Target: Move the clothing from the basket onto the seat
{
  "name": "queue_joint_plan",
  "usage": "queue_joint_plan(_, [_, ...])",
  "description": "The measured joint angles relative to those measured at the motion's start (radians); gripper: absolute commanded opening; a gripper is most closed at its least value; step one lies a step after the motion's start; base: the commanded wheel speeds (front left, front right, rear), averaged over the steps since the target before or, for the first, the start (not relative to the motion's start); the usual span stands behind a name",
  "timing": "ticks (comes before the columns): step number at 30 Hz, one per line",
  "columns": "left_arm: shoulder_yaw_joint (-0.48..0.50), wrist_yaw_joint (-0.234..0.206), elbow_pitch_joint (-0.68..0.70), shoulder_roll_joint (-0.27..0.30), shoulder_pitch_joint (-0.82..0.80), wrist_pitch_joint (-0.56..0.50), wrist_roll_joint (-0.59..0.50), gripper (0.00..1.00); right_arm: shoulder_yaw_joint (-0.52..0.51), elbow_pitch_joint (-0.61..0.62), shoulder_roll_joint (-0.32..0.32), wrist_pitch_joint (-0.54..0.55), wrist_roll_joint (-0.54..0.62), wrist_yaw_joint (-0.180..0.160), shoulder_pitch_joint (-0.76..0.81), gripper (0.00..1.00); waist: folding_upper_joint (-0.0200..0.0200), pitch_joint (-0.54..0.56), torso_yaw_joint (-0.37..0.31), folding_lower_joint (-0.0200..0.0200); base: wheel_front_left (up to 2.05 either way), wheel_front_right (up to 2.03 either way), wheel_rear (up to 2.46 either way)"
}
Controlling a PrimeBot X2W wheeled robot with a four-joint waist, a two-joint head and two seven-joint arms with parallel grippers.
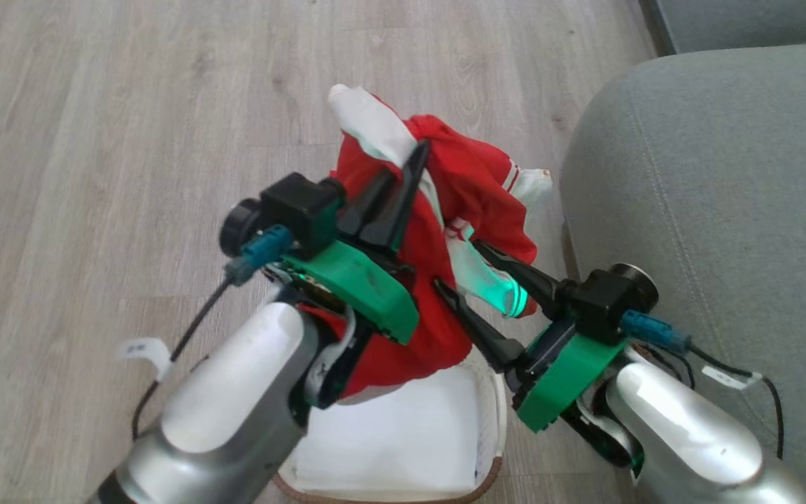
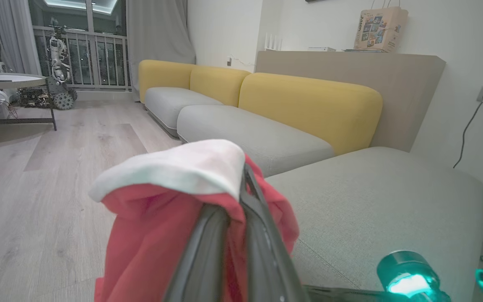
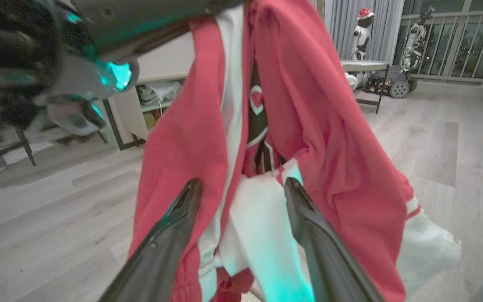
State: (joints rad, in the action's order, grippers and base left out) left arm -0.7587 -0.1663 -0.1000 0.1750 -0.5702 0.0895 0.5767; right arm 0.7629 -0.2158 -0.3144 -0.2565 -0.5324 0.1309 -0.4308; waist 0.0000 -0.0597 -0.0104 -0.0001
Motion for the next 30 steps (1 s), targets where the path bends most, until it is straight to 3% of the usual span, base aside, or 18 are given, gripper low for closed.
queue_joint_plan(18, [-0.088,0.054,-0.044,-0.067,-0.022,-0.017,0.021,0.0,0.068,-0.302,0.061,0.0,-0.099,0.0,-0.12,1.0,0.0,0.012,0.126,0.0,0.0,0.0,0.0])
queue_joint_plan(19, [-0.091,0.055,-0.047,-0.068,-0.024,-0.017,0.021,0.0,0.07,-0.31,0.062,0.0,-0.103,0.0,-0.126,0.78,0.0,0.012,0.13,0.0,0.0,0.0,0.0])
queue_joint_plan(20, [-0.095,0.055,-0.051,-0.07,-0.026,-0.017,0.024,0.0,0.07,-0.317,0.062,0.0,-0.105,0.0,-0.131,0.44,0.0,0.012,0.134,0.0,0.0,0.0,0.0])
queue_joint_plan(21, [-0.098,0.055,-0.054,-0.072,-0.026,-0.017,0.028,0.0,0.07,-0.321,0.062,0.0,-0.109,0.0,-0.134,0.0,0.0,0.012,0.136,0.0,0.0,0.0,0.0])
queue_joint_plan(30, [-0.096,0.053,-0.07,-0.075,-0.026,-0.016,0.035,0.0,0.06,-0.304,0.062,0.001,-0.122,0.0,-0.13,0.0,0.0,0.019,0.125,0.0,0.0,0.0,0.0])
